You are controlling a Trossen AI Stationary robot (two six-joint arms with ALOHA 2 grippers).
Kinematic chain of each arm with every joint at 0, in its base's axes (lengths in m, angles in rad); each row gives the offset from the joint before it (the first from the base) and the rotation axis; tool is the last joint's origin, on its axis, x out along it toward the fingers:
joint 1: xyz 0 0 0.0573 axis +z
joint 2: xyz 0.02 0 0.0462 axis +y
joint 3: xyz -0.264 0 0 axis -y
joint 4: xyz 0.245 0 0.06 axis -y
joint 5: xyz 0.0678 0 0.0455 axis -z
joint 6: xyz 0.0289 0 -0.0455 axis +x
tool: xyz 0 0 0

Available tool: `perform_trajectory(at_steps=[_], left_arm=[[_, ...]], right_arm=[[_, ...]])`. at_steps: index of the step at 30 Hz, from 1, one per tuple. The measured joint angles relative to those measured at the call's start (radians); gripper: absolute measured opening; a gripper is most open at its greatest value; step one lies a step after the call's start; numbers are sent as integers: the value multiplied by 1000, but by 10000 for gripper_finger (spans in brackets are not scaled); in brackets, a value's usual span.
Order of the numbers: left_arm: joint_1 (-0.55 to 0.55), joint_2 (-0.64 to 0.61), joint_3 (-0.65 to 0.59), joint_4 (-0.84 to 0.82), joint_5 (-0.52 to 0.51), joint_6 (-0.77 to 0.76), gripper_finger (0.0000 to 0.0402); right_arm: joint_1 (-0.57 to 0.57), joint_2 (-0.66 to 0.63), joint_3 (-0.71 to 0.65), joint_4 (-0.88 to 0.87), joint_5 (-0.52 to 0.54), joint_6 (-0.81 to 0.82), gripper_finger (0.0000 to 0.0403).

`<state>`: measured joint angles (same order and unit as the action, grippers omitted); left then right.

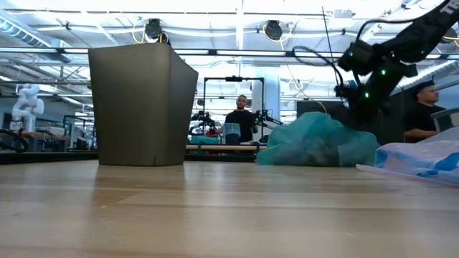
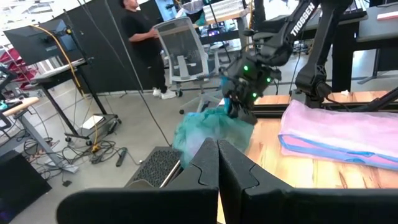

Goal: Place trash/remove bag and relplace
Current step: Remove the trash bag from the trash bin

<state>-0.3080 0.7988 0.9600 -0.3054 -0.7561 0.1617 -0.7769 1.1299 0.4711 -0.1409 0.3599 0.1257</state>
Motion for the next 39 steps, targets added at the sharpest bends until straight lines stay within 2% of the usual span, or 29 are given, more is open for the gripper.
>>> perform_trajectory(at_steps=[5,10,13,19,22,25,27,31,35,39], left_arm=[[0,6,0,0,0,0,0],[0,14,-2,-17,-22,-21,0],[0,13,-27,-45,-67,-55,0],[0,13,-96,-31,-78,-114,0],[0,13,-149,23,-84,-145,0],[0,13,-224,124,-84,-153,0],[0,13,-272,202,-84,-152,0],[0,14,-344,328,-81,-131,0],[0,14,-359,353,-63,-129,0],[0,14,-360,360,-63,-105,0]], right_arm=[[0,37,-5,-2,-21,-14,0],[0,-28,73,-37,-21,-63,0],[0,-80,158,-134,-18,-91,0],[21,-178,312,-353,-26,-81,0],[54,-209,364,-495,-95,-33,0],[115,-222,380,-632,-190,75,0],[187,-224,380,-698,-205,147,0],[345,-223,380,-784,-174,259,0],[474,-223,380,-794,-166,338,0],[521,-220,380,-792,-20,339,0]])
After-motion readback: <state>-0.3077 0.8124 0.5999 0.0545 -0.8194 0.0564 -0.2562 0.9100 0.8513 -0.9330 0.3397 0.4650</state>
